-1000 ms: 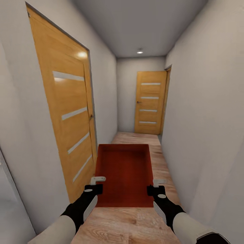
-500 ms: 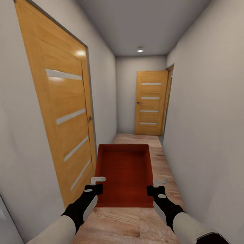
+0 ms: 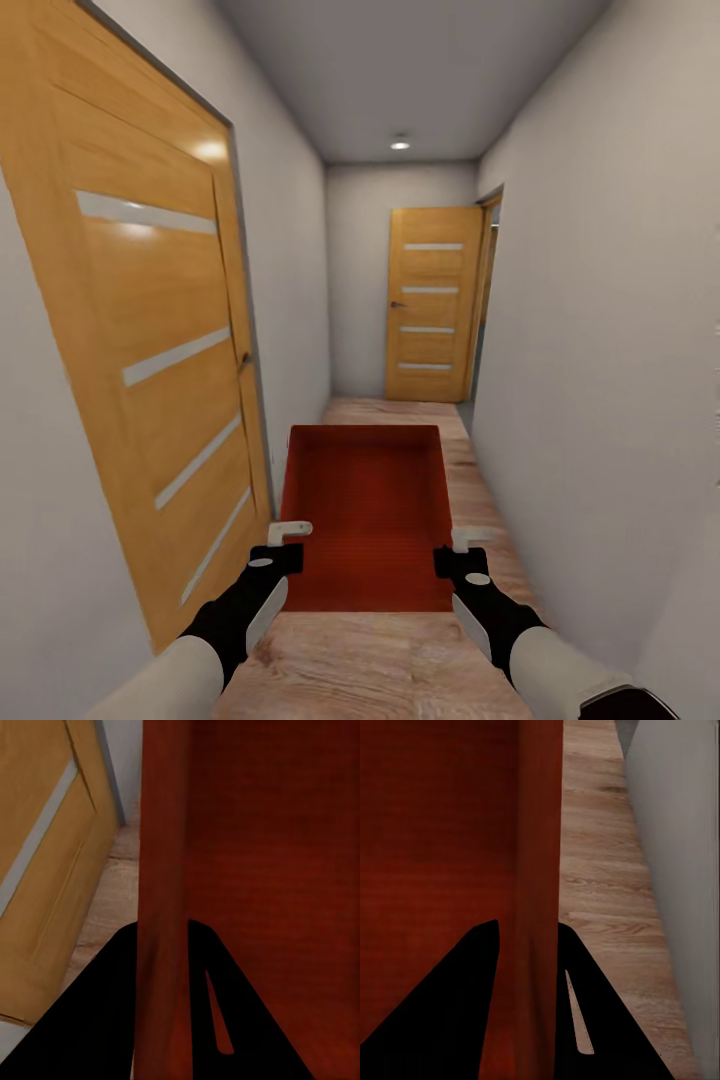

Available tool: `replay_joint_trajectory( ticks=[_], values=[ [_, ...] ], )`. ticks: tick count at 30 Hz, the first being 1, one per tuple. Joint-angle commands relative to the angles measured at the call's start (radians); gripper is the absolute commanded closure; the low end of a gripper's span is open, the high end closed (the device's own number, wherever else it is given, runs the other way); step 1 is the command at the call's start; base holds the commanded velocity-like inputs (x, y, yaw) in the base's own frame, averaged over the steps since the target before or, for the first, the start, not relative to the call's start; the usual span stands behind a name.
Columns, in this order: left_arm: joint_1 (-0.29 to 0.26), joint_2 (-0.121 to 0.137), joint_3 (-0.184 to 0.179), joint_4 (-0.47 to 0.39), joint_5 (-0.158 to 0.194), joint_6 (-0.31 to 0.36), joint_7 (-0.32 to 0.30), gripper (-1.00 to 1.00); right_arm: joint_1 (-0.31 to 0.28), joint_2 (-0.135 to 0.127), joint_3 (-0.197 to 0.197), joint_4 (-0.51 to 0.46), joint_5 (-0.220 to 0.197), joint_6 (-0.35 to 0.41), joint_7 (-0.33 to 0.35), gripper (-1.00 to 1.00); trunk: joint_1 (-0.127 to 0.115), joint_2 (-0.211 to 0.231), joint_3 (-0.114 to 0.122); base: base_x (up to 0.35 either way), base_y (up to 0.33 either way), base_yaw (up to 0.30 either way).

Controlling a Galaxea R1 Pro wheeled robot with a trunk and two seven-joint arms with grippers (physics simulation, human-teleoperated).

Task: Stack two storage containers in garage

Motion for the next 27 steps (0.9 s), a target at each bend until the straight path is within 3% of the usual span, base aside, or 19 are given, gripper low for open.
replay_joint_trajectory(
  ticks=[1, 16, 27],
  values=[
    [-0.001, 0.000, 0.012, -0.024, 0.042, -0.027, 0.015, 1.00, -0.001, 0.020, -0.021, 0.003, -0.016, -0.007, -0.001, 1.00, 0.001, -0.001, -0.002, 0.322, 0.004, -0.277],
    [-0.001, 0.000, 0.013, -0.024, 0.043, -0.027, 0.016, 1.00, -0.001, 0.018, -0.021, 0.002, -0.015, -0.006, 0.000, 1.00, 0.001, -0.001, -0.002, 0.322, 0.001, -0.275],
    [-0.001, 0.002, 0.013, -0.024, 0.043, -0.027, 0.013, 1.00, -0.001, 0.018, -0.021, 0.003, -0.014, 0.000, 0.000, 1.00, 0.001, -0.001, -0.002, 0.322, 0.000, -0.027]
  ],
)
